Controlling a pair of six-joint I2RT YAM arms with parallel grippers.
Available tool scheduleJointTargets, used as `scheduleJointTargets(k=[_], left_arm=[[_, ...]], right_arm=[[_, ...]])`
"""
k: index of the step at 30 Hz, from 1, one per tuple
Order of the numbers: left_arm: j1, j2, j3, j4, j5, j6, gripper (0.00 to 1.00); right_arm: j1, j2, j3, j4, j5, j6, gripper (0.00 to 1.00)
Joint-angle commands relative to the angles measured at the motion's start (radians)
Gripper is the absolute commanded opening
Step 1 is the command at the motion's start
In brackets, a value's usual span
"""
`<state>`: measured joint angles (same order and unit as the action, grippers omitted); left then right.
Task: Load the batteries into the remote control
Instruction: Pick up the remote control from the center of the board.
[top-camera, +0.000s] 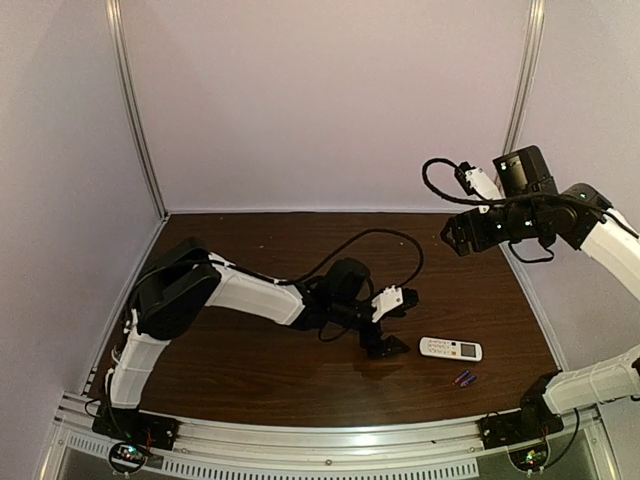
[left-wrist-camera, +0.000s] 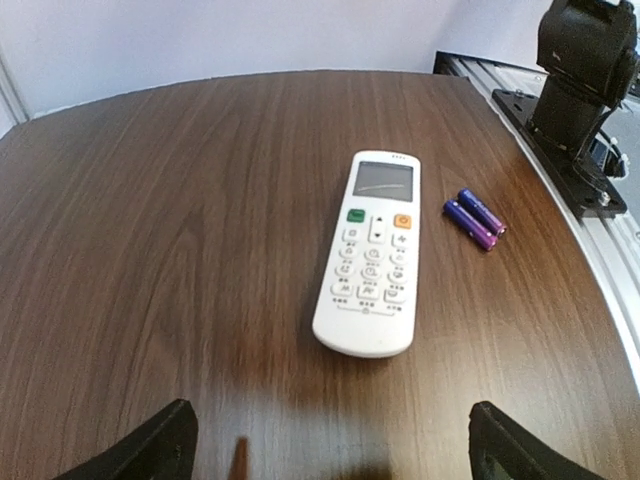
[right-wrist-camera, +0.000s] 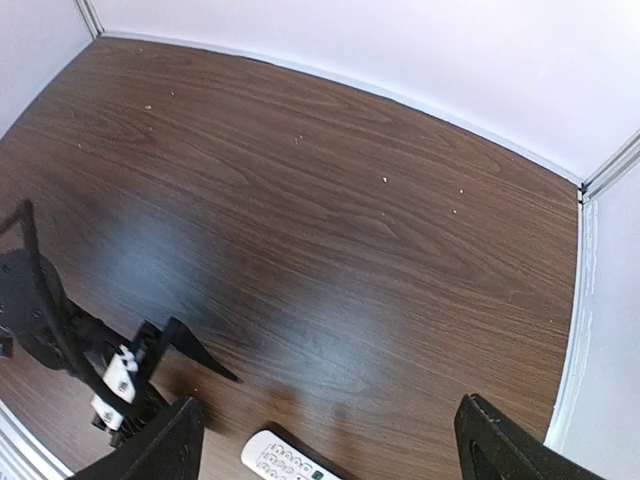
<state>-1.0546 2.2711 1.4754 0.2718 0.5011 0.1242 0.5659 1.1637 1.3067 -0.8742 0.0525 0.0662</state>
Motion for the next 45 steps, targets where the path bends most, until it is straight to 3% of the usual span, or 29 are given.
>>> scheduleJointTargets(k=[1,17,23,27,31,41,45], left_arm=[[-0.016,0.085,0.109,-0.024,0.050,0.128,0.95],[-0.077,0.365,0.511,-0.250,0.035,0.202,0.85],[-0.079,0.412,0.560,-0.251,0.009,0.194,0.71],[-0.077,0.396,0.555,-0.267,-0.013,0.196,0.54],[-0.053,0.294,0.405,-0.219,-0.009,0.155,0.40],[0.036,-0.106,-0.153,-0.019,-0.104,-0.018,0.29],[0.106,-0.264,-0.331,0.011,-0.031,-0.150,0.28]], right_arm=[[-0.044,-0.038,-0.012,0.057,-0.114,0.038,0.89],[-0.115,-0.113,-0.147,0.164,-0.283,0.137,0.94],[-0.118,-0.125,-0.177,0.175,-0.295,0.143,0.94],[-0.119,-0.127,-0.179,0.177,-0.301,0.143,0.94],[-0.124,-0.129,-0.189,0.195,-0.317,0.143,0.94],[-0.138,-0.101,-0.248,0.337,-0.432,0.152,0.94],[-0.137,-0.080,-0.274,0.400,-0.542,0.127,0.92]])
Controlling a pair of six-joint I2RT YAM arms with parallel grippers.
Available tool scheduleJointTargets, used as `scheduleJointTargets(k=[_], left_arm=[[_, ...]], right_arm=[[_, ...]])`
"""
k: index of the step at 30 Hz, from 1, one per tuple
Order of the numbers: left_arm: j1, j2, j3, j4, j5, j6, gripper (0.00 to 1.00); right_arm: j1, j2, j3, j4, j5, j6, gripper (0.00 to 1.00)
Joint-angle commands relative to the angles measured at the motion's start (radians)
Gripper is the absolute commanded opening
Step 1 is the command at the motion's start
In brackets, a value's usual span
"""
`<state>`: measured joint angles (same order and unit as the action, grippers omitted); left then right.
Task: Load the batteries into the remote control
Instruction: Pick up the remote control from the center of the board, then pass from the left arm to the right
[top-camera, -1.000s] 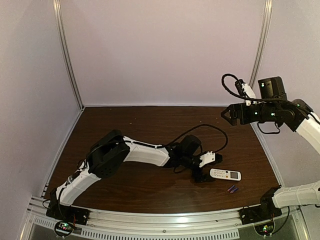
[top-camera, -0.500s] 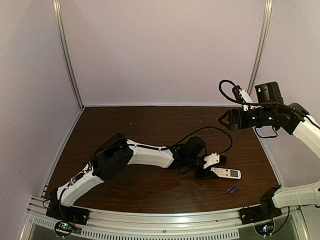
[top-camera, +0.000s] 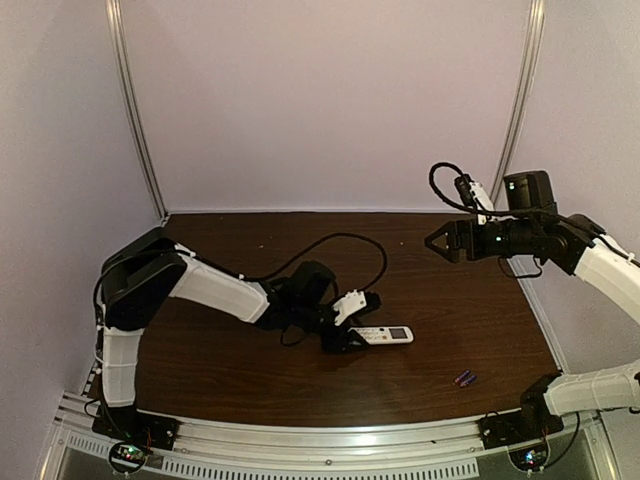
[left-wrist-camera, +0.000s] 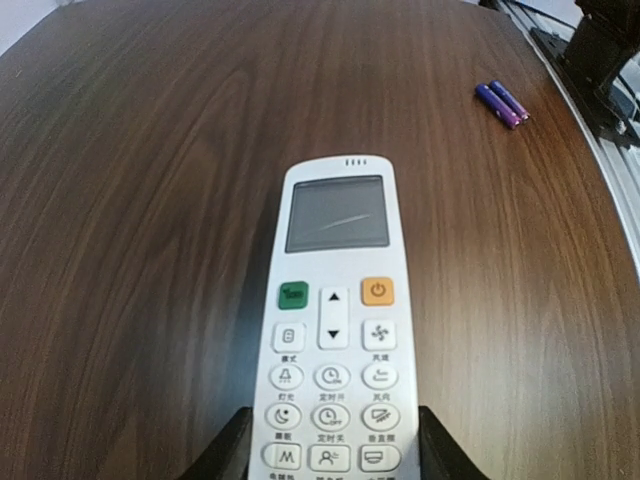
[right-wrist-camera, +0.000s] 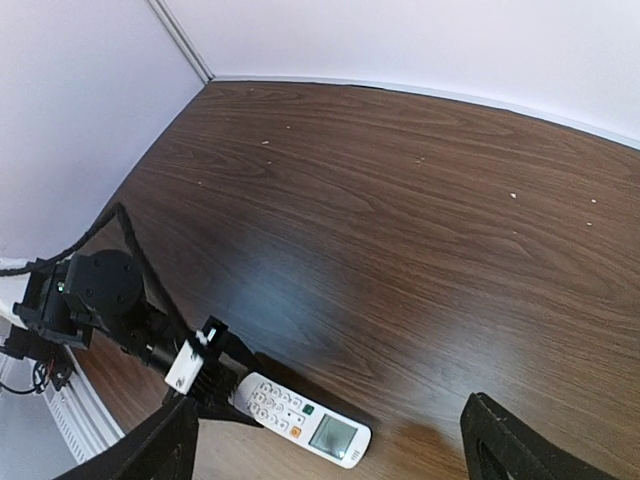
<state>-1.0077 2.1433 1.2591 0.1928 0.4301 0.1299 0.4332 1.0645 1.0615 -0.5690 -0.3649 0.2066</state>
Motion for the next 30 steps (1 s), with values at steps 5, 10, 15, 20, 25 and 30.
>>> scheduleJointTargets(k=[5,10,15,20,25,30], left_arm=[[0.121,-0.290,-0.209,0.049,0.148,-0.242,0.23],[0.146,-0.391,-0.202,-0.057,0.261,-0.284,0.22],[0.193,-0.461,-0.161,-0.220,0.381,-0.310,0.21],[0.216,-0.507,-0.103,-0.401,0.486,-0.298,0.21],[0.216,-0.534,-0.098,-0.436,0.575,-0.336,0.20],[0.216,-0.552,-0.097,-0.427,0.657,-0.367,0.19]], right_arm=[[0.000,-0.010,-0.094,0.149,-0.250,-0.106,0.89],[0.077,-0.054,-0.143,0.143,-0.231,-0.206,0.84],[0.223,-0.104,-0.162,0.129,-0.173,-0.316,0.83],[0.327,-0.151,-0.150,0.113,-0.103,-0.363,0.78],[0.433,-0.117,-0.096,0.055,-0.055,-0.393,0.76],[0.561,-0.039,-0.054,0.000,0.074,-0.431,0.75]])
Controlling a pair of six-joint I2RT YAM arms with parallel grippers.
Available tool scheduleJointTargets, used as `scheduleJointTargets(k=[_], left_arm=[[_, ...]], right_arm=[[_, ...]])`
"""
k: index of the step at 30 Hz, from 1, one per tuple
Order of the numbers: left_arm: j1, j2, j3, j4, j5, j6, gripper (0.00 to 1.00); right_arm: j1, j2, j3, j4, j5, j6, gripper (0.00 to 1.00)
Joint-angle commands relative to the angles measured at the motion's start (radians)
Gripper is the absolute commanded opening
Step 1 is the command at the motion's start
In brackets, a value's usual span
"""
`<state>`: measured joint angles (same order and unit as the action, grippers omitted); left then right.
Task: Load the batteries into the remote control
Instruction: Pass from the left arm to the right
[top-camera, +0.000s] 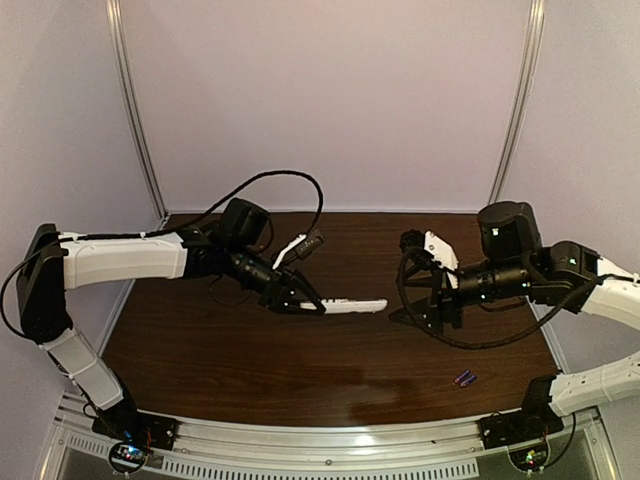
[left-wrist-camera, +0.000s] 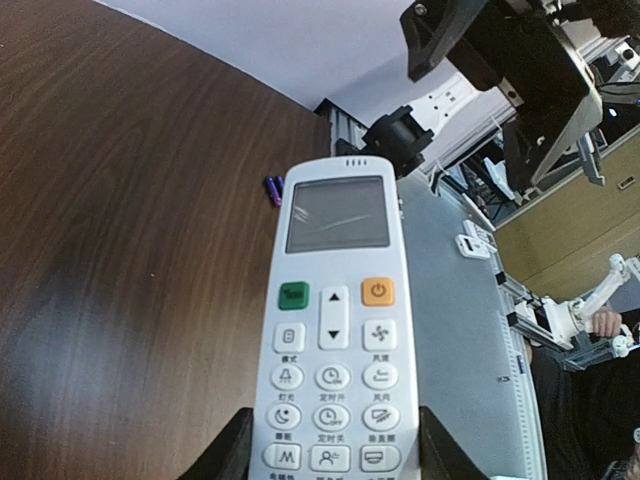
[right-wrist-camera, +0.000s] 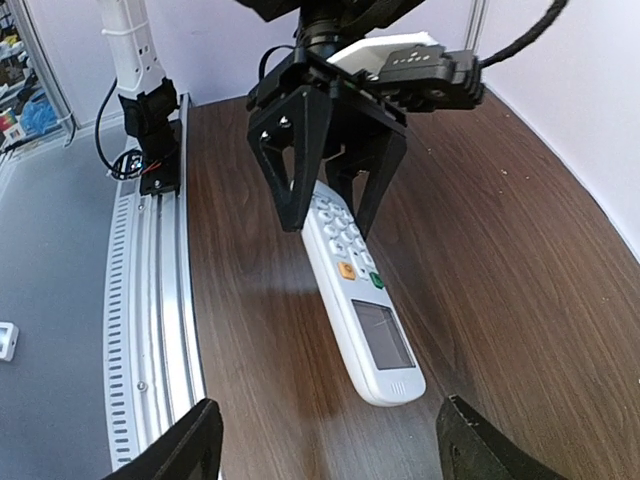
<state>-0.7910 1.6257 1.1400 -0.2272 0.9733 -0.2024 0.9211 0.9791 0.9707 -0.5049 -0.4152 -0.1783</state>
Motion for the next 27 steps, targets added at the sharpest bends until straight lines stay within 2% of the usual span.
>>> scheduleJointTargets(k=[1,10,15,20,27], left_arm=[[-0.001,-0.035,0.023,-0.007,0.130,-0.039,0.19],[-0.002,-0.028,-0.016,-0.007,0.264,-0.036,0.16],[-0.010,-0.028,-0.023,0.012,0.303,-0.050,0.16],[-0.019,-0.022,-0.022,0.052,0.324,-0.087,0.16],[-0.036,0.010,-0.021,0.109,0.342,-0.133,0.15]], right_arm=[[0.092,0.058,0.042,-0.067,0.145,-0.052,0.76],[0.226,0.114,0.089,-0.058,0.329,-0.109,0.76],[0.256,0.149,0.099,-0.045,0.373,-0.141,0.75],[0.275,0.177,0.110,-0.037,0.383,-0.156,0.67],[0.298,0.194,0.118,-0.030,0.378,-0.152,0.49]])
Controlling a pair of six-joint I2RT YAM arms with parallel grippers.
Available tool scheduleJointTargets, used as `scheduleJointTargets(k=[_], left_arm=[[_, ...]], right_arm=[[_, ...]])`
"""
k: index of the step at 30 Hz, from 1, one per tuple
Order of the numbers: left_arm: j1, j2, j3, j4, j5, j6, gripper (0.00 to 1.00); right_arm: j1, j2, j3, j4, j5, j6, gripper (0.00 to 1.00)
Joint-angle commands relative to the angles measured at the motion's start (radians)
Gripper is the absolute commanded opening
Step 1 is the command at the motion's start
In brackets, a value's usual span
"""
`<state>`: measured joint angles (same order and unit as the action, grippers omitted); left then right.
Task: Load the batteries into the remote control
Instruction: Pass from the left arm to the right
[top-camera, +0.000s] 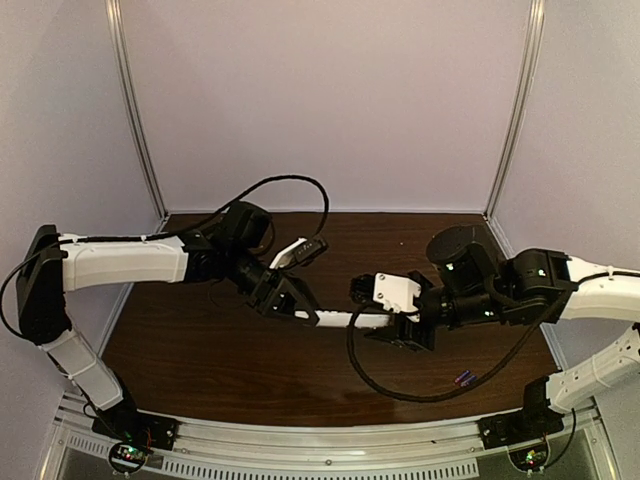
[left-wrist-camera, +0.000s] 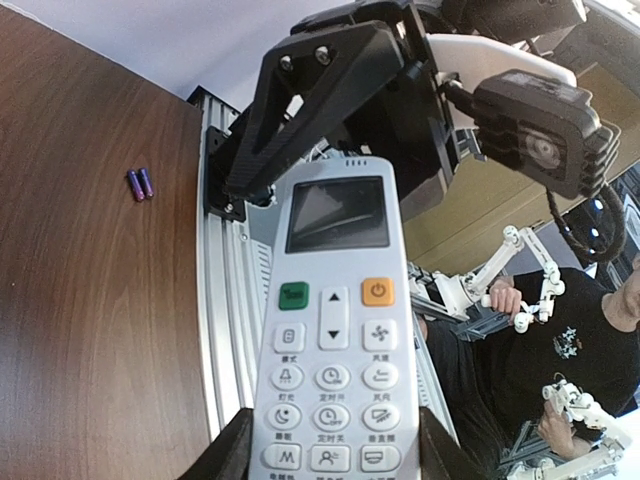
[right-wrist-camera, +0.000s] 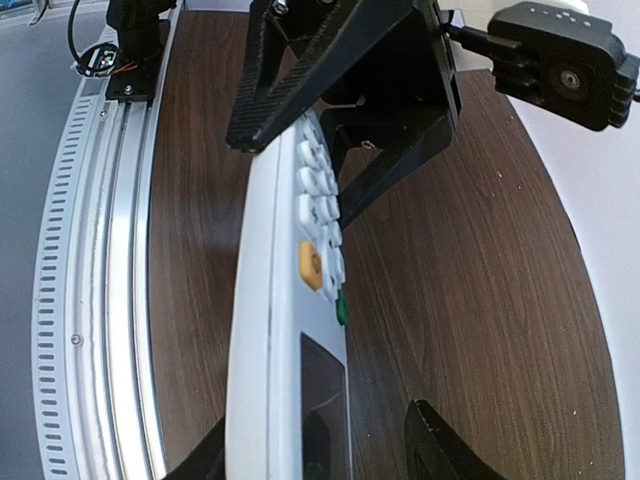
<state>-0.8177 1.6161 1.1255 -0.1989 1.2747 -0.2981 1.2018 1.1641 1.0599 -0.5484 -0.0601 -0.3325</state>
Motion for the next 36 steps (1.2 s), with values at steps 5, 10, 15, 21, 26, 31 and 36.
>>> scheduleJointTargets(k=[5,10,15,21,26,31,36], left_arm=[[-0.009,0.036,0.005,0.095,0.046,-0.055,0.15],[-0.009,0.014,0.012,0.088,-0.019,-0.024,0.49],[0.022,-0.087,0.020,0.046,-0.196,0.056,0.82],[0.029,-0.326,-0.085,0.137,-0.642,0.173,0.93],[-0.058,-0.548,-0.263,0.260,-0.958,0.435,0.97],[-0.274,-0.544,-0.298,0.219,-1.303,0.749,0.97],[-0.381,-0.531,-0.308,0.298,-1.464,0.910,0.97]], right_arm=[[0.028,0.012,0.035,0.002,0.025,0.016,0.29],[0.027,0.000,0.029,0.013,0.001,0.061,0.05],[0.023,-0.022,0.025,0.016,-0.019,0.138,0.01],[-0.030,-0.078,0.002,0.032,-0.078,0.285,0.01],[-0.169,-0.101,-0.023,0.097,-0.294,0.500,0.01],[-0.241,-0.044,-0.038,0.152,-0.487,0.656,0.00],[-0.255,0.005,-0.048,0.196,-0.609,0.753,0.00]])
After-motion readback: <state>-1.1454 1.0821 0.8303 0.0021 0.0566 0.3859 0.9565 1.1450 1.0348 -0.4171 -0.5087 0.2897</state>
